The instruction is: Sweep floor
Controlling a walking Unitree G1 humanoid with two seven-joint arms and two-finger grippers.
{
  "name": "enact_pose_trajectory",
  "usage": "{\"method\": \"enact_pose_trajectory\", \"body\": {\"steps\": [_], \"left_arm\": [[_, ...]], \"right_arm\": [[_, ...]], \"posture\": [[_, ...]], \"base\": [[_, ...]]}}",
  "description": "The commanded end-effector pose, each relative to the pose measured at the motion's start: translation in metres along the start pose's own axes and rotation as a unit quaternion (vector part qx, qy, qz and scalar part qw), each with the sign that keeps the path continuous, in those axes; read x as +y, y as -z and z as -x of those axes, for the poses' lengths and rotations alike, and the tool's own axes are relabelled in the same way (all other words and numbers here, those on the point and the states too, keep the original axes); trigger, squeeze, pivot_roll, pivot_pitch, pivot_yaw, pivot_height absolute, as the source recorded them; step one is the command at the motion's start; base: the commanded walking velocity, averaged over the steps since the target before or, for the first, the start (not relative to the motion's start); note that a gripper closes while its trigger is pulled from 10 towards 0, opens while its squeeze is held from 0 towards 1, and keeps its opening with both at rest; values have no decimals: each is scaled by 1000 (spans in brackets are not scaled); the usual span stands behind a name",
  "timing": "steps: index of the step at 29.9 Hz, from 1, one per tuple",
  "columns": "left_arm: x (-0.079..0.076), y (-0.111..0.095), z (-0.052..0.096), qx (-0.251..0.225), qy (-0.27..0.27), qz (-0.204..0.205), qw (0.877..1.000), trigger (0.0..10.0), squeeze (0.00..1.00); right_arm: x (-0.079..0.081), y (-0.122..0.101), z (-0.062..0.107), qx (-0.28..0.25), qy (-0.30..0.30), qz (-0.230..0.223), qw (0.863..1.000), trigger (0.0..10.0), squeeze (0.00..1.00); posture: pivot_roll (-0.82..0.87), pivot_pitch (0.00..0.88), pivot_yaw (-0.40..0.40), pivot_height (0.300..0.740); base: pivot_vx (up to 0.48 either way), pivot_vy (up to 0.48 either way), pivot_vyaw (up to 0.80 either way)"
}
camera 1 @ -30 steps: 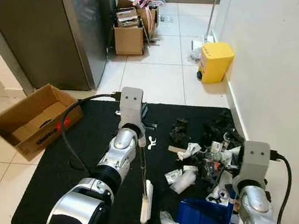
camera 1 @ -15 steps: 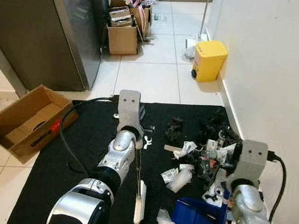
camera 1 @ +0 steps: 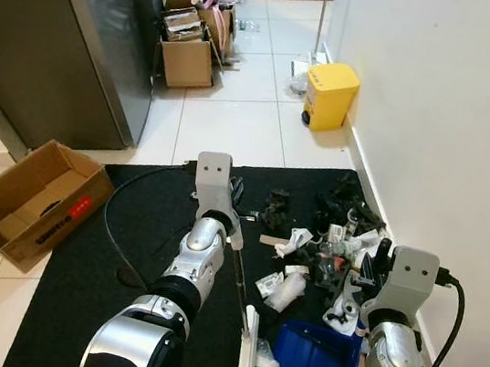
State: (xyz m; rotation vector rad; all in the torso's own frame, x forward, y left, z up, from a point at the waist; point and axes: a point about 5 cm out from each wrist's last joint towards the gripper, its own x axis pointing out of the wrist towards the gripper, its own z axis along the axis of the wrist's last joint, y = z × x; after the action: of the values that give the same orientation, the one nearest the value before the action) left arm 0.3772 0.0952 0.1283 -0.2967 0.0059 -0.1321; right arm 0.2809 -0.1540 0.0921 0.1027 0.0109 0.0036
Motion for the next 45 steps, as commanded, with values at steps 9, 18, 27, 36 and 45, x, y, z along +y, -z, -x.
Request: {"method": "enact_pose_trajectory", "body": {"steps": [9, 18, 27, 36, 45], "left_arm": [[-37, -72, -20, -124, 76, 64, 987, 10000, 0], [-26, -125, -9, -209, 107, 59, 970, 10000, 0], [-5, -158, 14, -238, 108, 59, 964, 10000, 0], [1, -158, 37, -187, 135, 59, 971, 10000, 0], [26, -137, 68, -109, 46, -51, 992, 10000, 0]], "right_arm": [[48, -10, 1, -28, -119, -140, 983, 10000, 0], [36, -7, -1, -19, -109, -143, 984, 10000, 0], [37, 1, -4, 1, -109, -132, 985, 10000, 0], [14, 11, -9, 16, -42, -47, 998, 10000, 0], [-5, -15, -24, -44, 25, -70, 996, 10000, 0]], "posture": [[-68, 185, 89, 740], [-35, 177, 91, 740], [-13, 172, 83, 740], [-4, 168, 86, 740], [12, 150, 90, 740]], "base": [[0, 0, 0], [0, 0, 0], [0, 0, 0], [0, 0, 0], [0, 0, 0]]}}
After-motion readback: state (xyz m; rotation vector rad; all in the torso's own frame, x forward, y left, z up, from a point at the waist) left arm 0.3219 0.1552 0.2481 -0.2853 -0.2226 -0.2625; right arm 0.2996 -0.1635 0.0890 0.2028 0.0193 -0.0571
